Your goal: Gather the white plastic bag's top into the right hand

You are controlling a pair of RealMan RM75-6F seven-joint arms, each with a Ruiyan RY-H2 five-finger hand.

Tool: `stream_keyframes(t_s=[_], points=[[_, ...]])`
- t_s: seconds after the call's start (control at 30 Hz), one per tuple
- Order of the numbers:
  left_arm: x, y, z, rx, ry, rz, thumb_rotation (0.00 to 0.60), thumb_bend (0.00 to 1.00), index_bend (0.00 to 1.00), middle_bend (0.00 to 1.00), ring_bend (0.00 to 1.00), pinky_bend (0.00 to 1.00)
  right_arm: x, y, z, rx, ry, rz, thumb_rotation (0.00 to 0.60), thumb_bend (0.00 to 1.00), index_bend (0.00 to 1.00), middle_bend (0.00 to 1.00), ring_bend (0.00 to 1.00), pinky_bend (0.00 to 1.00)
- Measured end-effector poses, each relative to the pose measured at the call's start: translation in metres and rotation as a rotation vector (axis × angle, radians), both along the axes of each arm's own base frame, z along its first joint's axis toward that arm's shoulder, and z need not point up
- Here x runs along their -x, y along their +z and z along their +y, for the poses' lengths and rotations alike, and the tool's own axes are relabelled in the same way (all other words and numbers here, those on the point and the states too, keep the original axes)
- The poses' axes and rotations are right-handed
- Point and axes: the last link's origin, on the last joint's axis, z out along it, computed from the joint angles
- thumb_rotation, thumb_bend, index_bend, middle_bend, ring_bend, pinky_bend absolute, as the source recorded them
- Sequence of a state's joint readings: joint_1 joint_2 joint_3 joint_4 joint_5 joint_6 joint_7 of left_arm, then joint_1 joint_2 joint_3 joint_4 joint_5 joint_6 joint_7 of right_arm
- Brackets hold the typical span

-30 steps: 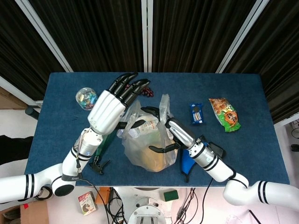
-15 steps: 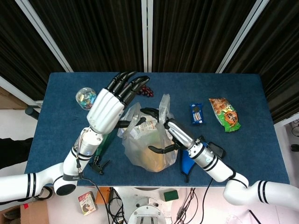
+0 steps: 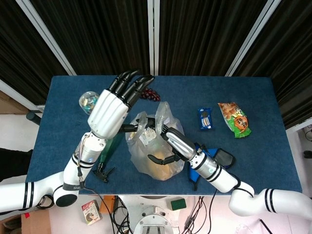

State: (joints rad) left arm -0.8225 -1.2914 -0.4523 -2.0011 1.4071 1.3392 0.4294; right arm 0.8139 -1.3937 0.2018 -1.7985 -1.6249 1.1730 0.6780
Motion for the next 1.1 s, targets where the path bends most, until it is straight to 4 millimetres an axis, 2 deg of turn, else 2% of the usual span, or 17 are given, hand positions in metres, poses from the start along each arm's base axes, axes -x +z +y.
stream_keyframes(t_s=[0.33,1.1], points=[[0.0,0.001,0.004,-0.028,0.034,-0.001,0.459,0.15,0.05,0.17,0.07,0.15,0.002,-0.001,0.005,-0.006,0.007,-0.009,0.6,0.38,0.01,0.05,0.0,0.0],[-0.015,0.003,-0.001,-0.046,0.035,0.046,0.458,0.16,0.05,0.17,0.07,0.15,-0.027,-0.011,-0.009,-0.032,0.02,-0.03,0.6,0.36,0.01,0.05,0.0,0.0]])
